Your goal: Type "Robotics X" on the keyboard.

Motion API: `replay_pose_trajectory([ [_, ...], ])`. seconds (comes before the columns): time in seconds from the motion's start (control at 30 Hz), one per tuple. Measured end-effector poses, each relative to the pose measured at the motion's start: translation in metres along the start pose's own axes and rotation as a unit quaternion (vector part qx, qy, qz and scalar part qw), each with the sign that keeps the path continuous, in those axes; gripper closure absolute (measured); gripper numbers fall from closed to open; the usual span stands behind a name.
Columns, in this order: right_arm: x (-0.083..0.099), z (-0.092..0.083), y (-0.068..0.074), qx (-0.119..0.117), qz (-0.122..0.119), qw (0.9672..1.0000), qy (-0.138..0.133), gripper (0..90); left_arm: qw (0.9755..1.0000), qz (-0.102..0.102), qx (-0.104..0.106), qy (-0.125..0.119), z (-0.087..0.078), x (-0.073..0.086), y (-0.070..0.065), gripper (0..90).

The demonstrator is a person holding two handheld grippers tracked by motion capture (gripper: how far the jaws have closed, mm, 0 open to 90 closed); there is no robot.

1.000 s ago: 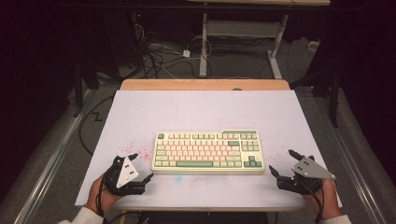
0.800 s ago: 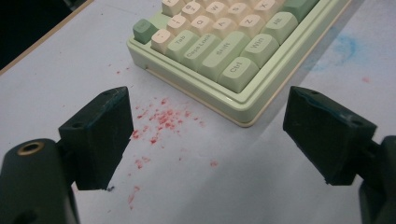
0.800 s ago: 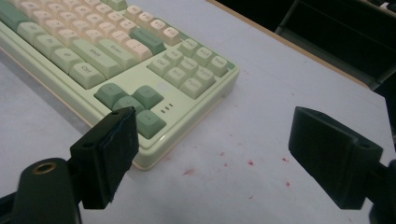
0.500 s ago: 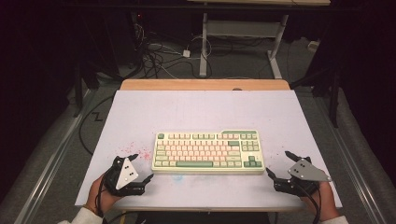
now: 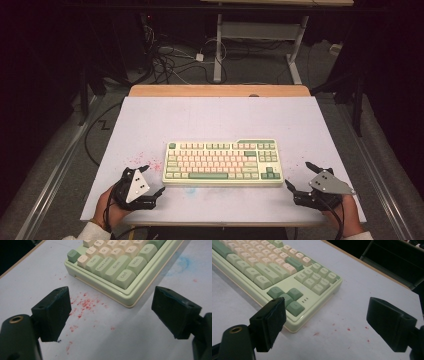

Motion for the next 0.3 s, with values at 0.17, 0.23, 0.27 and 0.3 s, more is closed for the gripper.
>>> replay_pose_trajectory([
  [0.17,0.0001,-0.0005,-0.0018,0.003,0.001,1.0,-0.001,16.7,1.0,-0.001,0.001,-0.002,0.0002,-0.0006,0.0013,15.6],
  [0.23,0.0008,-0.0009,-0.0021,0.003,0.003,1.0,0.0,16.7,1.0,-0.001,0.0,-0.002,0.0004,-0.0015,0.0015,15.6],
  [0.27,0.0015,-0.0008,-0.0027,0.003,0.001,1.0,0.001,16.7,1.0,-0.001,0.0,-0.003,0.0005,-0.0019,0.0017,15.6],
  [0.3,0.0019,-0.0006,-0.003,0.003,0.003,1.0,0.001,16.7,1.0,-0.002,0.0,-0.003,0.0006,-0.0025,0.002,15.6],
])
Point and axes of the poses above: each handheld gripper's, and its own axes: z roughly forward along the jaws, x roughly out of its underside, y roughly to its left, the point moved 5 cm from there along z, roughly forward along the jaws, and after that the axes turned 14 degrees about x, right-handed, at the moved point
